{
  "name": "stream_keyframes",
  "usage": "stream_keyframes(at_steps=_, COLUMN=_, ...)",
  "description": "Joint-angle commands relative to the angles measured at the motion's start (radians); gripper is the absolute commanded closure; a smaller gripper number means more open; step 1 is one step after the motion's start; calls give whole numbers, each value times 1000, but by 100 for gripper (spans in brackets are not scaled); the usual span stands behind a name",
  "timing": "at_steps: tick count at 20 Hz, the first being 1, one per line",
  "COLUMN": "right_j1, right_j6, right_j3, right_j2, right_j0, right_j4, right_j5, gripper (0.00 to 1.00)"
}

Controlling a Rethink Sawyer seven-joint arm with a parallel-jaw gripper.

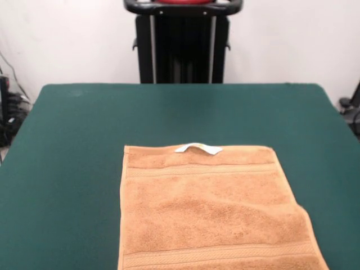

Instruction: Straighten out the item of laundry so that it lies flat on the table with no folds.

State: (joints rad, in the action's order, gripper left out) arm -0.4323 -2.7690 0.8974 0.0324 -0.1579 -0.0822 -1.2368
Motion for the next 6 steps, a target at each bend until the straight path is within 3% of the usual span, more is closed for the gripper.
stream_keyframes(at_steps=1, right_j1=54, right_j6=113, right_j3=80, right_j2=108, right_j0=-8, right_j4=12, right_j5=-22, gripper=0)
stream_keyframes(at_steps=6, right_j1=137, right_j6=194, right_j3=-6, right_j2=110, right_j0=72, right_j4=-20, right_j5=-28, gripper=0)
